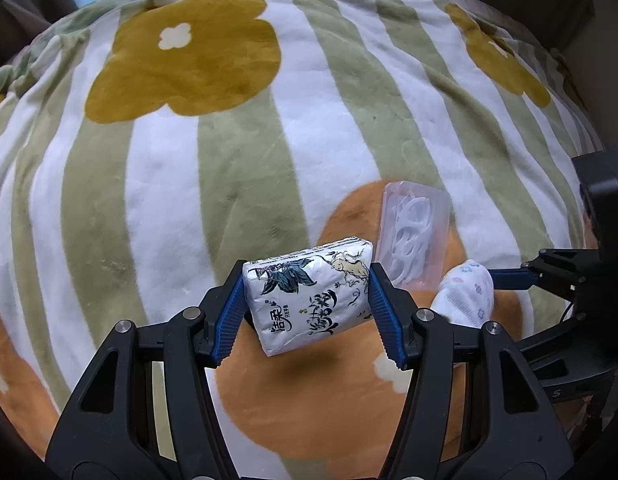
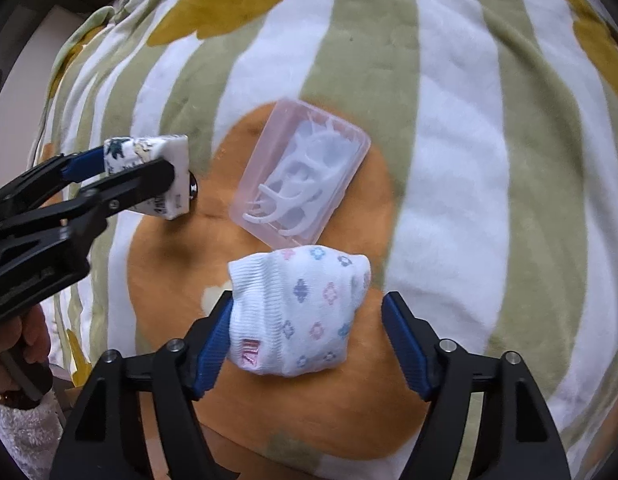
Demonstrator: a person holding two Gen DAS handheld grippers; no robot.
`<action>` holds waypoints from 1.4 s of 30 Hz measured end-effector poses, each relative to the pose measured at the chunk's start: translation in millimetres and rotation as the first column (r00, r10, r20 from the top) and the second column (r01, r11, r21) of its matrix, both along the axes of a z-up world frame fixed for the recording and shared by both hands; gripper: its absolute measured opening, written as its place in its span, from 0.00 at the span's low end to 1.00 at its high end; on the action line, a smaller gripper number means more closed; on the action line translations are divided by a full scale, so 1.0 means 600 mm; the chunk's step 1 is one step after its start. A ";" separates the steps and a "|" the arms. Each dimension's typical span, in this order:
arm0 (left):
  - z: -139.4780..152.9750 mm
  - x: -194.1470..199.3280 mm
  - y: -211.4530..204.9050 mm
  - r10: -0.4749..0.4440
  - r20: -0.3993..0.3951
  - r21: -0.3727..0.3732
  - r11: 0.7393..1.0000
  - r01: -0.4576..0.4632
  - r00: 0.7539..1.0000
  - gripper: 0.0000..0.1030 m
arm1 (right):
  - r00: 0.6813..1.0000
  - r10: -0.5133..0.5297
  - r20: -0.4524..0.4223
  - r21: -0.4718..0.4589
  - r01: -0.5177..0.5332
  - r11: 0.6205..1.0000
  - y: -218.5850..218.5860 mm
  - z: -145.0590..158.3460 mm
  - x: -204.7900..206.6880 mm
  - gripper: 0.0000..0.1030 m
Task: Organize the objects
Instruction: 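Grasp the white printed tissue pack with the left tool while the right tool grasps the sock bundle, then carry the tissue pack and sock bundle into the cardboard box and open both tools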
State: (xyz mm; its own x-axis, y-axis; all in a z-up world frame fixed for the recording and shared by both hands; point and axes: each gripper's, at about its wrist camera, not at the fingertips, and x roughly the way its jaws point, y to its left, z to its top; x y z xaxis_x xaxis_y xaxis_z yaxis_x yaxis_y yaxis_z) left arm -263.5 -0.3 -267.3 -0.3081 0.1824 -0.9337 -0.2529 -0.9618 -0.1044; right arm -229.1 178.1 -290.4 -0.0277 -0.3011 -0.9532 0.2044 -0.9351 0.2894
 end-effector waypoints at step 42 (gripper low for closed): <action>0.218 0.383 -0.042 0.070 -0.121 0.064 0.996 -0.062 0.990 0.53 | 0.939 0.115 -0.325 0.168 -0.062 0.984 0.005 0.285 0.252 0.45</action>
State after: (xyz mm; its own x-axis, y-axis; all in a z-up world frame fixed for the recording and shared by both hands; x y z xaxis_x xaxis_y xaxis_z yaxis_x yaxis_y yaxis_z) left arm -34.0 -25.5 -136.7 -0.4329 0.2120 -0.8762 -0.2034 -0.9699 -0.1341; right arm -77.9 181.3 -119.2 -0.3308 -0.1680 -0.9286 0.3482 -0.9363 0.0453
